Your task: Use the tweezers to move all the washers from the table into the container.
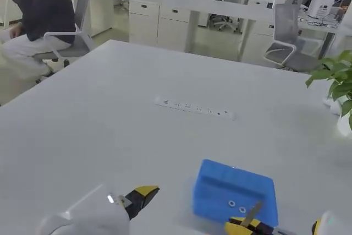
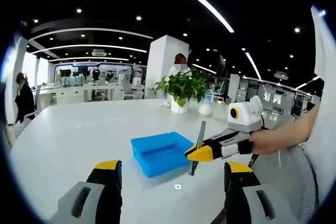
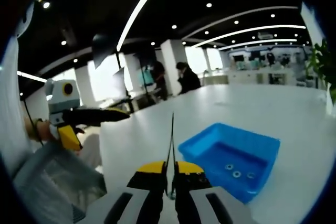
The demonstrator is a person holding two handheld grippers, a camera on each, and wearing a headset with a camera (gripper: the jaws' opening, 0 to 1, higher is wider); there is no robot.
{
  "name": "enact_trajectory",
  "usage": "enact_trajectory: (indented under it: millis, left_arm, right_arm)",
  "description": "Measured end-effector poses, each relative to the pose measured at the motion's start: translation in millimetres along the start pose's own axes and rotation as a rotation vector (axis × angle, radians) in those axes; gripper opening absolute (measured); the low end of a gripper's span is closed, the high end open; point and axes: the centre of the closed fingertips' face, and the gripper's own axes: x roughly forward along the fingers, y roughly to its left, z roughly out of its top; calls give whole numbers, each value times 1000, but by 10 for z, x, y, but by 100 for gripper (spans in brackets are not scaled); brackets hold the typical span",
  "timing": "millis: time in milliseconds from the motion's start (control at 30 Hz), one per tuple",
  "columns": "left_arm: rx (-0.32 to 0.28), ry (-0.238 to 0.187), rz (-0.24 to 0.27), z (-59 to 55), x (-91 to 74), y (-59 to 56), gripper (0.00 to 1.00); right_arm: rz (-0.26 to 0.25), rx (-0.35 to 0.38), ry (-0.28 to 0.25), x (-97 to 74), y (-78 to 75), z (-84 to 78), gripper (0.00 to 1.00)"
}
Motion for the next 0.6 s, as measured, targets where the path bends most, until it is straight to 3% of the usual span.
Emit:
enact_trajectory:
  millis: [267, 433, 600]
  left_arm:
    - [-4, -9, -9, 16, -1, -17, 80]
    - [-5, -10, -6, 15, -7, -8, 79]
    - [-1, -15, -2, 25, -18, 0, 79]
  right_arm:
    - [-19, -36, -10, -72, -92, 228, 3]
    - [-14, -77, -5, -35, -143, 392, 3]
    - [-28, -94, -11, 67, -321, 590, 4]
